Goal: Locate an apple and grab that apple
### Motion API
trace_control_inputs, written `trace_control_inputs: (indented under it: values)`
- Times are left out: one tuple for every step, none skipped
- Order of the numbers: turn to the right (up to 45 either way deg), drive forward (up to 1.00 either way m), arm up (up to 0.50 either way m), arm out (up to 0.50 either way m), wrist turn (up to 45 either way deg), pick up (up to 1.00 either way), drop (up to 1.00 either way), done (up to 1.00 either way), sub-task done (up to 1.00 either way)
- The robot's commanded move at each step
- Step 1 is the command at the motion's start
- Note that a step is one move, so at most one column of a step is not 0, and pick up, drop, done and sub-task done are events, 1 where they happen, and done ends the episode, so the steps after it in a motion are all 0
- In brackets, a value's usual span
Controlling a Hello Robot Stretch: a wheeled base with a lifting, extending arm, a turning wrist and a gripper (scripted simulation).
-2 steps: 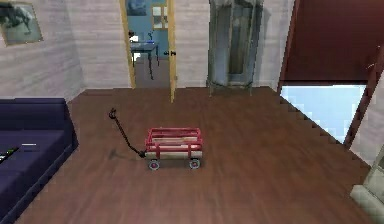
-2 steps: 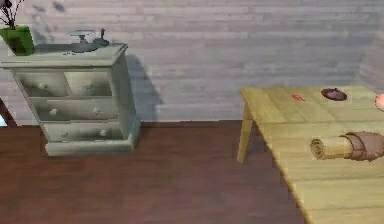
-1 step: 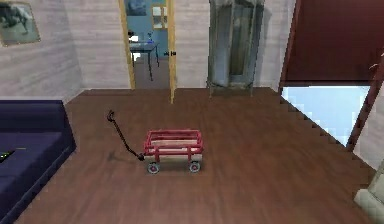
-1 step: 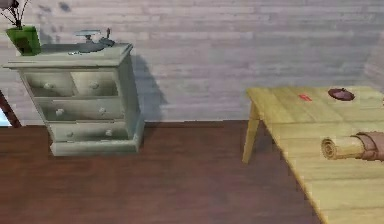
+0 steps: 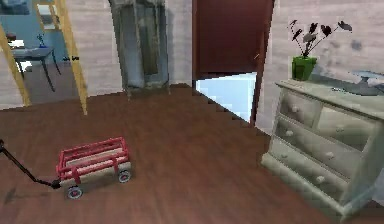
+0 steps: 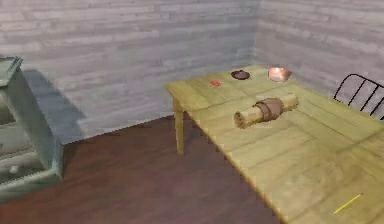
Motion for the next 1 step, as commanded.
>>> trace_control_inputs:
  values:
    - [0.0, 1.0, 0.0, 0.0, 0.0, 0.0, 0.0, 0.0, 0.0]
